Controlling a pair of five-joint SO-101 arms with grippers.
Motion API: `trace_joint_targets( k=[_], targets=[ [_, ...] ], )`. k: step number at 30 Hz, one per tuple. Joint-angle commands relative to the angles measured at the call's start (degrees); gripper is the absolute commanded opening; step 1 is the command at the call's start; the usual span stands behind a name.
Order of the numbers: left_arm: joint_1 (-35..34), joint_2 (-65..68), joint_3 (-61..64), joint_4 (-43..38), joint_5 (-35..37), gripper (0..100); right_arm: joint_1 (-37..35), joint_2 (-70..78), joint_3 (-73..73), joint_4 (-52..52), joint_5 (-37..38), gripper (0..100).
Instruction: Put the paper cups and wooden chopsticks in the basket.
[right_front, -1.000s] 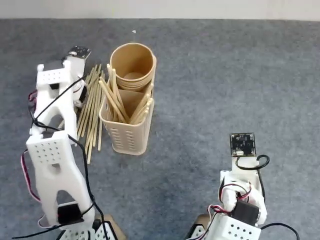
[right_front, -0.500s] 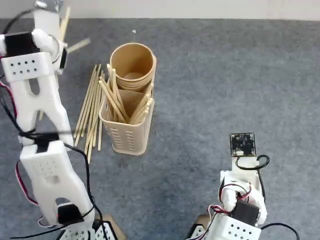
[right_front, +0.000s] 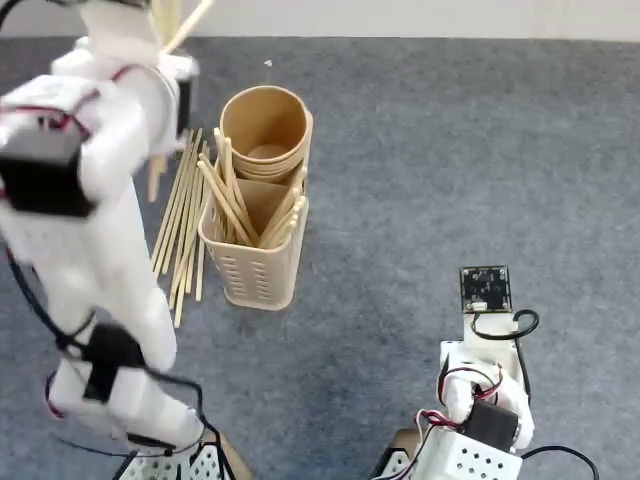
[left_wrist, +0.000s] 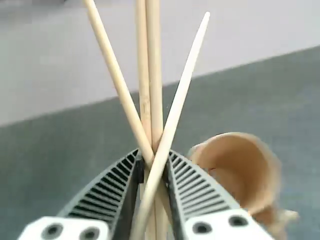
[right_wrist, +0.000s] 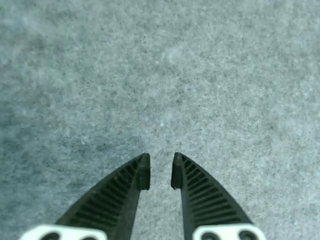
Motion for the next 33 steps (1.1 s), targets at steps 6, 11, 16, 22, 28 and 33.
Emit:
trace_joint_targets(
  k=[6,11,16,22,28,33],
  targets=[
    [8.22,-17.27,-1.27,0.62,1.05,0,0.84,-0.13,8.92,0.13,0.53,8.8],
    [4.62,-29.49,19.82,0.53,1.58,0,0.84,-0.13,8.92,0.13,0.53,8.8],
    [4.26,-42.95,50.95,-7.74,0.35,0,0.84,-0.13,8.92,0.13,0.53,8.8],
    [4.26,-49.27,68.44,-26.64,-0.44,0,0.84,-0.13,8.92,0.13,0.53,8.8],
    [8.75,-44.53,68.26,-37.54,1.58,0,0.84,-0.13,8.92,0.13,0.53,8.8],
    [13.49,-43.91,68.88,-39.47,4.22,0,0.84,-0.13,8.92,0.13,0.53,8.8]
  ],
)
